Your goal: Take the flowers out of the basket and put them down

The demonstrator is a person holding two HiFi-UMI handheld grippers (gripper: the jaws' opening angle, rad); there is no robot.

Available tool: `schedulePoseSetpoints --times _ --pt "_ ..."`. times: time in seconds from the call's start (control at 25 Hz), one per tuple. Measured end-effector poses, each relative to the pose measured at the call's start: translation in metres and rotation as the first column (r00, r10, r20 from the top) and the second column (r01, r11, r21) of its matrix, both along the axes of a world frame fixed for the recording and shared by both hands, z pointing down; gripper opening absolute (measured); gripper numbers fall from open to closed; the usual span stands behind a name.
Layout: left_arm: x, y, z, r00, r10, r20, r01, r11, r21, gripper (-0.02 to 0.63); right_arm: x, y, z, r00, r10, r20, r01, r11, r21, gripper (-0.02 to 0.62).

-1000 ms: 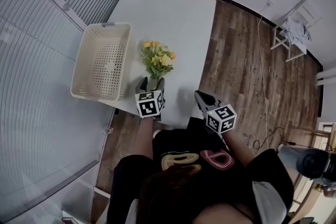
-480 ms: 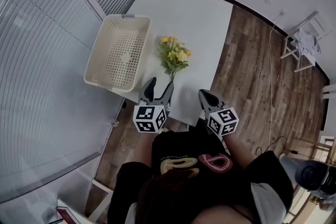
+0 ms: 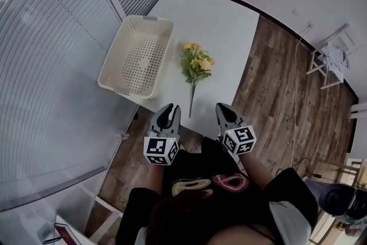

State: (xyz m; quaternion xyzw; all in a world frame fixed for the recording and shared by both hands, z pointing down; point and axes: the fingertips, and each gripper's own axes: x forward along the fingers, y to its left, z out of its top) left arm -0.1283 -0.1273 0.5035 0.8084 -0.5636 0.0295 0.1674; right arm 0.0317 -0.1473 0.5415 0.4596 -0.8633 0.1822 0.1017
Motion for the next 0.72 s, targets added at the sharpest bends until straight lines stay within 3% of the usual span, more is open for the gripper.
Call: schedulePoseSetpoints --times 0.08,0.2,0.44,0.72 --pt "-0.005 0.007 0.001 1.0 -0.015 0.008 0.015 1.0 0.006 0.037 0.003 -0.001 -0.004 0.999 0.052 -0.013 -0.052 0.998 0.032 0.011" --pt "-0.013 0.013 0.003 0.998 -0.045 0.035 0.045 0.999 0.006 0.025 0.006 0.001 -0.009 0.995 0.088 -0.051 -0.084 0.993 0.081 0.009" --pt "-0.019 0.019 -0.006 0.996 -0.056 -0.066 0.059 0.997 0.041 0.017 0.001 0.007 -0.013 0.99 0.054 -0.133 -0.037 0.992 0.121 0.009" --pt "-0.027 0.019 -0.007 0.997 -0.079 0.005 0.079 0.996 0.046 0.017 -0.007 0.01 -0.011 0.99 0.035 -0.139 -0.018 0.993 0.117 0.008"
